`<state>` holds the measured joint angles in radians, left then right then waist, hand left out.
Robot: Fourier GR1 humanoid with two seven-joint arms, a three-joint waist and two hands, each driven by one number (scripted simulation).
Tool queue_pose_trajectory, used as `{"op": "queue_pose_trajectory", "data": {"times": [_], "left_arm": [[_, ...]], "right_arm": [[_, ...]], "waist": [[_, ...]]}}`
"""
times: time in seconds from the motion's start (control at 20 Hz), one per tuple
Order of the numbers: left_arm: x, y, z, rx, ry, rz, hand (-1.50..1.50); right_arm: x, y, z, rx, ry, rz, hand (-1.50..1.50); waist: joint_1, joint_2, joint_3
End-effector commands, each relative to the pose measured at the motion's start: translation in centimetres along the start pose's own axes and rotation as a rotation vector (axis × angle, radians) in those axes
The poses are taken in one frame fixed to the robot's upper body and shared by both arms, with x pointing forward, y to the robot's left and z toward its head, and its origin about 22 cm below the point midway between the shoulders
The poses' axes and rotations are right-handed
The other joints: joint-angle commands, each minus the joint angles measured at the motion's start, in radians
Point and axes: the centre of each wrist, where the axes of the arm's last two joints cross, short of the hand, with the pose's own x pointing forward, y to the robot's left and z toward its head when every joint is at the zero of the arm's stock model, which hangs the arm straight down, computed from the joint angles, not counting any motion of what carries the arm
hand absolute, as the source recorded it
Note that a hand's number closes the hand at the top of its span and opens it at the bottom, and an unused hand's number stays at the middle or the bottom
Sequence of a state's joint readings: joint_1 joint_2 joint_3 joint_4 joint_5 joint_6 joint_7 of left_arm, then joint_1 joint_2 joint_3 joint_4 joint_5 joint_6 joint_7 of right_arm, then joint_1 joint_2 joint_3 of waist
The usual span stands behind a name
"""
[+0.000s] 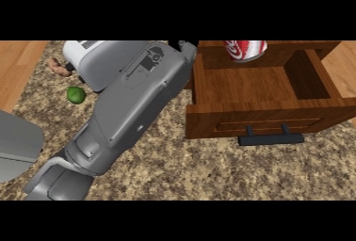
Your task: Pick up the can, place it into the drawer and close the drawer
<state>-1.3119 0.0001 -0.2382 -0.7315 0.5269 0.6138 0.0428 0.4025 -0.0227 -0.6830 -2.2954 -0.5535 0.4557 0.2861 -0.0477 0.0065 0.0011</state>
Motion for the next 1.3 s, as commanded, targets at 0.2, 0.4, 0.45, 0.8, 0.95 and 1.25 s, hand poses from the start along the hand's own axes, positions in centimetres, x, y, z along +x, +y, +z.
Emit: {"op": "queue_pose_trajectory", "data": {"times": [0.2,0.4,0.45,0.8,0.95,1.25], "left_arm": [[-1.6,-0.8,-0.4,0.008,0.014,-0.031,1.50],[-1.4,-1.9,-0.1,0.024,0.024,-0.061,1.50],[-2.4,-1.0,-0.3,0.039,0.036,-0.047,1.50],[-3.4,-1.0,-0.4,0.045,0.064,-0.117,1.50],[-3.7,-1.0,-0.5,0.094,0.060,-0.130,-1.50],[-3.9,-1.6,0.0,0.140,0.072,-0.142,-1.50]], "right_arm": [[-0.7,0.0,-1.1,0.033,-0.002,-0.002,-1.50],[-0.1,-0.6,-0.5,0.035,-0.018,-0.008,-1.50],[0.0,0.3,-0.3,0.034,-0.007,-0.015,-1.50],[0.6,-0.2,-1.2,0.018,-0.011,-0.004,-1.50],[1.0,1.3,-1.8,0.033,-0.016,-0.007,-1.50],[0.4,0.4,-1.6,0.033,0.003,-0.005,-1.50]], "waist": [[-0.024,0.009,0.001],[-0.027,0.005,0.001],[-0.024,0.007,0.001],[-0.023,0.006,0.000],[-0.040,0.014,0.001],[-0.044,0.011,0.001]]}}
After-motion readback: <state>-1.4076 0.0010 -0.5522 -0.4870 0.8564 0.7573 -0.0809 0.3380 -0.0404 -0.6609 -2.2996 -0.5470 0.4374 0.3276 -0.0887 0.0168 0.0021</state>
